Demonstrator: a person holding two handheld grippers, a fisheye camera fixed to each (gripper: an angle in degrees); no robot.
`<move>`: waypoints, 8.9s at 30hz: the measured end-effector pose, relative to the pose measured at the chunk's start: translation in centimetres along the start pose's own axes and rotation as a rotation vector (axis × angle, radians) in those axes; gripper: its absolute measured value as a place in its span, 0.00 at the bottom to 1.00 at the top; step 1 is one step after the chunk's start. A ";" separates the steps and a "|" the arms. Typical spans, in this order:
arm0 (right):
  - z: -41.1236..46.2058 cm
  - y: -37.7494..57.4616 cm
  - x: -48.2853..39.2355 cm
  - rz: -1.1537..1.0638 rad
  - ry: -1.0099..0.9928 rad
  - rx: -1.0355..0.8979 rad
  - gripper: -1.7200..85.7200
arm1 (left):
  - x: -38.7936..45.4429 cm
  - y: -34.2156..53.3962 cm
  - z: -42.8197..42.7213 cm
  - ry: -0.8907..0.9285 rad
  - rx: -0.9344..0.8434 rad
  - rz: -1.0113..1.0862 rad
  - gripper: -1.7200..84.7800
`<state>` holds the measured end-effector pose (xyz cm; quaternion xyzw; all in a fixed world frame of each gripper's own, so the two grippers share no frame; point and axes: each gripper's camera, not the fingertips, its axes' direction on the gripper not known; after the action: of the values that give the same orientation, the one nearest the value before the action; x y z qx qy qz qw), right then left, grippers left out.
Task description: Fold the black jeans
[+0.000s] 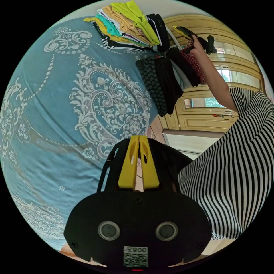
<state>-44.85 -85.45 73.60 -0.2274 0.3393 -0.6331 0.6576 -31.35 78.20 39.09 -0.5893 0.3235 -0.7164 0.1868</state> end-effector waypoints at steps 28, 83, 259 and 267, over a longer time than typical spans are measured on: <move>30.4 -28.8 25.6 0.254 -0.138 0.096 0.05 | -17.6 -12.1 13.8 0.210 0.089 -0.103 0.02; 0.7 -39.3 -54.7 -0.411 -1.402 0.244 0.03 | -55.4 47.7 -9.9 -0.373 0.848 0.137 0.17; 1.1 78.0 -94.9 -0.932 -0.599 -1.157 0.15 | -19.4 49.9 75.4 -0.069 0.481 -1.038 0.04; 3.2 78.2 -95.6 -0.969 -0.502 -1.154 0.03 | -21.6 48.8 74.8 -0.047 0.428 -1.007 0.02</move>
<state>13.59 15.87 33.91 -0.7906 0.3187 -0.5026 0.1439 40.44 38.84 -2.74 -0.6359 -0.1560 -0.7537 -0.0565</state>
